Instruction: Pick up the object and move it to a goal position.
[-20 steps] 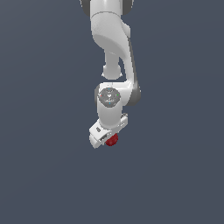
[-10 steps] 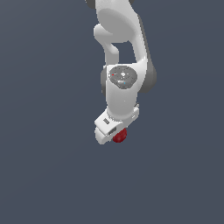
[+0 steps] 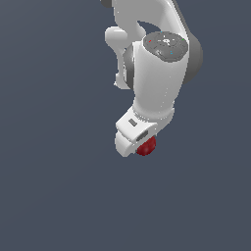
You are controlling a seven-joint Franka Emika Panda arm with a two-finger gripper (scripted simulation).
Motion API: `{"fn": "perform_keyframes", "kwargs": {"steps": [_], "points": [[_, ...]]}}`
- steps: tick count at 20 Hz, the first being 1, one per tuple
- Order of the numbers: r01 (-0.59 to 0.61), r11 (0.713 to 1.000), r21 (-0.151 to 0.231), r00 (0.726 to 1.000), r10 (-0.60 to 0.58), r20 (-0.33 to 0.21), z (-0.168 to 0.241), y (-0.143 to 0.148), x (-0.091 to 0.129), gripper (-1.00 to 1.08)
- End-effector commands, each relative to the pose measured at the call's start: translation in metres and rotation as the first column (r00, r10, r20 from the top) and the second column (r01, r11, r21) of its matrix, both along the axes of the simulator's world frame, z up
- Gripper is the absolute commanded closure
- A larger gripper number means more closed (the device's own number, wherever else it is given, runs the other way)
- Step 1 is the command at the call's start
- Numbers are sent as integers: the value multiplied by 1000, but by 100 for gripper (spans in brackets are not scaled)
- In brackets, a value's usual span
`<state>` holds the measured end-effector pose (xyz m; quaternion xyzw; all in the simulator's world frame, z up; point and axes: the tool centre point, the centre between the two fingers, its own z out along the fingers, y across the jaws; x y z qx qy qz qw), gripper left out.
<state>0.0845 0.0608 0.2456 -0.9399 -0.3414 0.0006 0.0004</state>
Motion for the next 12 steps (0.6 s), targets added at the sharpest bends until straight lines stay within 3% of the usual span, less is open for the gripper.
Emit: {"fn": "perform_keyframes", "kwargs": {"steps": [1,12], "points": [[1,1000,0,1000,-1,1,15,5,4,108],[1,1000,0,1000,-1,1,35,13,11,108]]}}
